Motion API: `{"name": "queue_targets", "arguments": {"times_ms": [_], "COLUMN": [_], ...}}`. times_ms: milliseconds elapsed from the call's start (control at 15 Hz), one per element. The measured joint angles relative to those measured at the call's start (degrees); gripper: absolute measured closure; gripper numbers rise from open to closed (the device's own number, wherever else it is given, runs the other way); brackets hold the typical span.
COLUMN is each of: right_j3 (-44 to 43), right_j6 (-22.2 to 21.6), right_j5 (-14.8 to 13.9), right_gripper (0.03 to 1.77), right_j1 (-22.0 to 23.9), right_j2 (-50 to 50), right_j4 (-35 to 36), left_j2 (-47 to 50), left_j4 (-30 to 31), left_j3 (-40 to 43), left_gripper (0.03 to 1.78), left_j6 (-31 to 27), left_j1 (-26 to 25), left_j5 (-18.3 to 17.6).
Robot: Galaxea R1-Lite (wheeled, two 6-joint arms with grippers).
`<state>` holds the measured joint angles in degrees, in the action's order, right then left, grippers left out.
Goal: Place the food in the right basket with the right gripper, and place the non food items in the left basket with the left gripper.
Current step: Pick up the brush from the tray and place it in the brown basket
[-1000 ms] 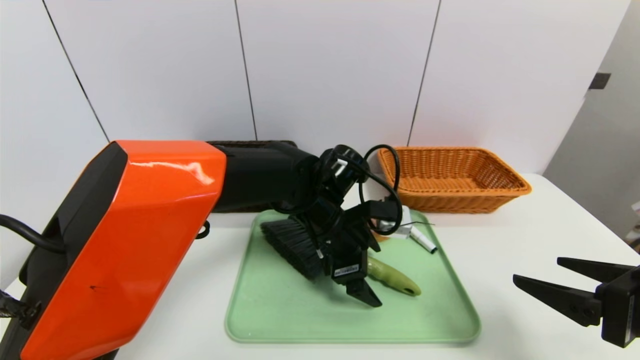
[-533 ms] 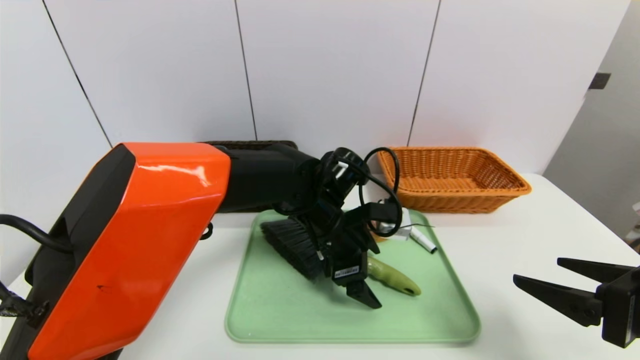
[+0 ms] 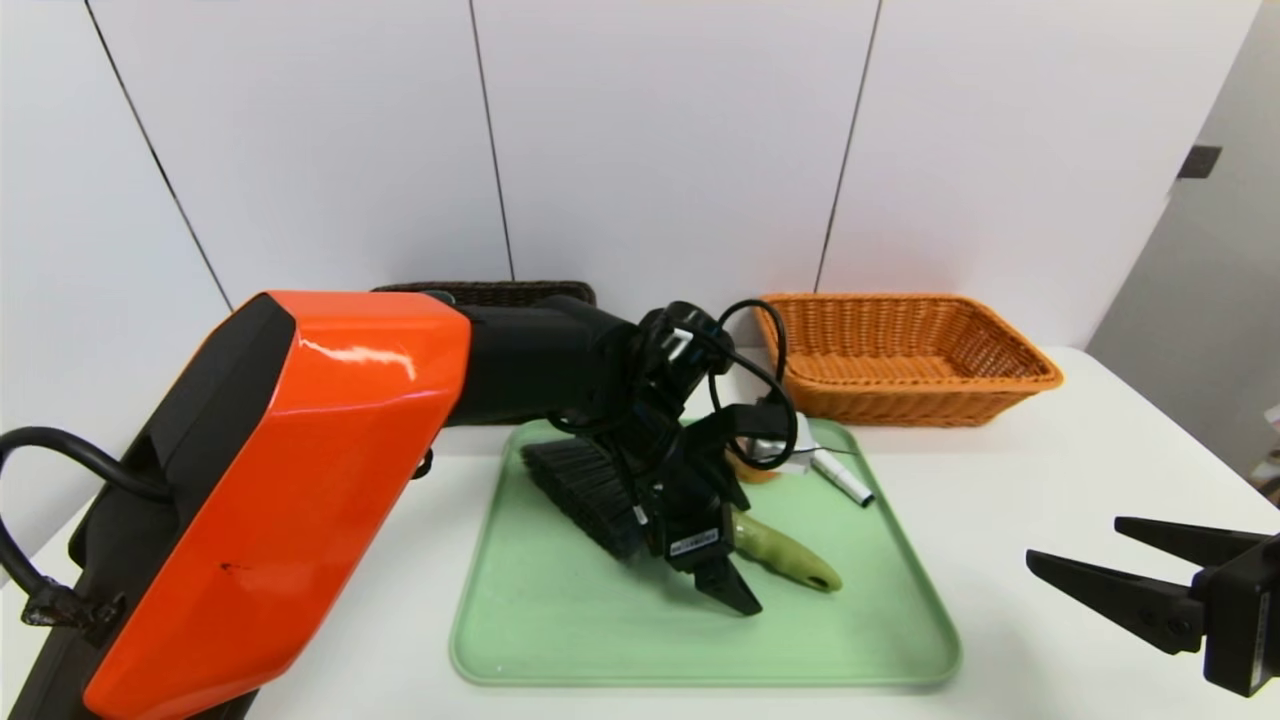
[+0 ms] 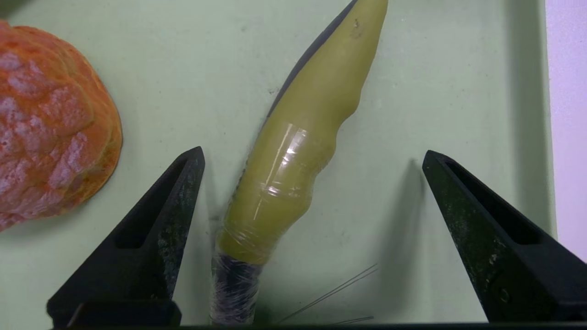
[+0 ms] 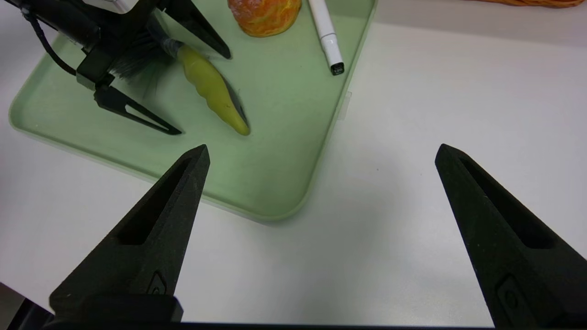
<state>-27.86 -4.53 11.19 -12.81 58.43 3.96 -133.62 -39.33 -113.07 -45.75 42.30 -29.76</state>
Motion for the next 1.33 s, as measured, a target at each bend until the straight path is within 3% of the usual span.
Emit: {"name": "queue_targets", "arguments": {"times_ms": [733, 1000, 1267, 1333], "right_j3": [0.0, 0.0, 0.0, 0.0], "right_j6": [0.0, -0.1, -0.1, -0.1], "right_j5": [0.1, 0.0, 0.0, 0.0], "right_gripper": [0.10, 0.10, 0.10, 0.10], "right_j1": [0.0, 0.0, 0.0, 0.0], "right_j2": [0.0, 0.0, 0.0, -0.1], "right_j4": [0.1, 0.7, 0.7, 0.7], "left_j2": [-0.4, -0.8, -1.1, -1.1], "left_j4": [0.9, 1.4, 1.2, 1.2], "left_j3": [0.0, 0.0, 0.0, 0.0], "left_gripper": [0.12, 0.70, 1.13, 1.35], "left_j6": [0.1, 0.0, 0.0, 0.0], "left_j1": [-0.3, -0.3, -0.4, -0.4], "left_j5": [0.0, 0.1, 0.1, 0.0]}}
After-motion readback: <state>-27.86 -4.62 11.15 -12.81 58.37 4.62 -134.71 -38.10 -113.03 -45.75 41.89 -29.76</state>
